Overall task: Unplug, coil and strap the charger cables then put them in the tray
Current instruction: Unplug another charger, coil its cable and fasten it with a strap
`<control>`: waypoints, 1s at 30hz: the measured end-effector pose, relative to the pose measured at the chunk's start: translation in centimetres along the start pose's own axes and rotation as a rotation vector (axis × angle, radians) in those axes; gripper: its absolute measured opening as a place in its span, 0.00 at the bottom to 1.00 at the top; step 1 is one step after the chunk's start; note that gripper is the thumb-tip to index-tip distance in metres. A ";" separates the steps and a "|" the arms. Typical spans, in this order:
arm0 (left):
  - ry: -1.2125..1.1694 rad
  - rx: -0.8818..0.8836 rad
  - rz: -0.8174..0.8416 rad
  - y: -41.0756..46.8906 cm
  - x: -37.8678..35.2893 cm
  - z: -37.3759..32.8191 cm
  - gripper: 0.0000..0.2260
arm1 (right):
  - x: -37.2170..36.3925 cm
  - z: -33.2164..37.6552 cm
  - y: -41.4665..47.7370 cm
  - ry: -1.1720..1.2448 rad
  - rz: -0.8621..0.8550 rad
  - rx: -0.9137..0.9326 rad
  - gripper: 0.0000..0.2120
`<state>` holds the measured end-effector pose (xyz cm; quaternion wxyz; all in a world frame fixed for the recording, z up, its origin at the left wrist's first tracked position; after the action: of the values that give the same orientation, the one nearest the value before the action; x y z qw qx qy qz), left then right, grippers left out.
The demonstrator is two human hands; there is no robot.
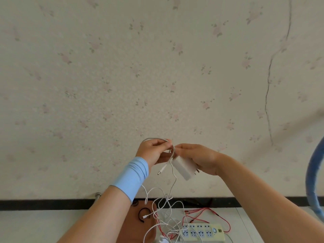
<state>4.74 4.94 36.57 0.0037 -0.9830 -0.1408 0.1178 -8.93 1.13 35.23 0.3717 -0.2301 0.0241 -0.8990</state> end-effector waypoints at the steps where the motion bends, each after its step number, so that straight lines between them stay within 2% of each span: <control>1: 0.021 -0.006 0.005 -0.2 0.0 -0.2 0.02 | -0.1 0.0 -0.1 -0.034 0.017 0.012 0.08; 4: 0.174 -0.051 -0.009 -1.0 0.0 -0.7 0.04 | -0.8 -0.4 -0.2 -0.050 0.073 -0.018 0.05; 9: 0.226 -0.196 -0.067 -1.2 0.5 -1.9 0.03 | -2.1 -0.4 -0.4 0.012 0.092 -0.083 0.13; 13: 0.223 -0.265 -0.088 -1.7 0.2 -2.6 0.02 | -2.2 0.8 -1.1 0.091 0.083 -0.053 0.07; 17: 0.213 -0.342 -0.145 -2.3 0.6 -3.7 0.03 | -1.8 1.8 -1.6 0.120 0.100 0.006 0.18; 21: 0.171 -0.352 -0.135 -2.7 0.4 -3.9 0.01 | -1.4 2.9 -2.3 0.085 0.077 0.123 0.16; 27: 0.299 -0.419 -0.120 -3.5 -0.8 -4.1 0.03 | -2.3 2.6 -2.6 0.155 0.086 0.097 0.09; 30: 0.247 -0.383 -0.110 -3.6 -0.8 -3.9 0.03 | -2.9 3.3 -3.0 0.256 0.102 0.106 0.07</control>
<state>3.94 8.32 40.73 -0.1595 -0.9635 -0.2127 -0.0326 -7.69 5.72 37.61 0.4224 -0.0923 0.0353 -0.9010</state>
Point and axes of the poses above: each hand's wrist, its own y-axis towards the middle knuckle, its own x-axis out of the back of the hand, z = x × y, the point moved 9 cm from there along y, towards the middle knuckle, and after that the axes turned 9 degrees about -y, right-handed, at the moved point
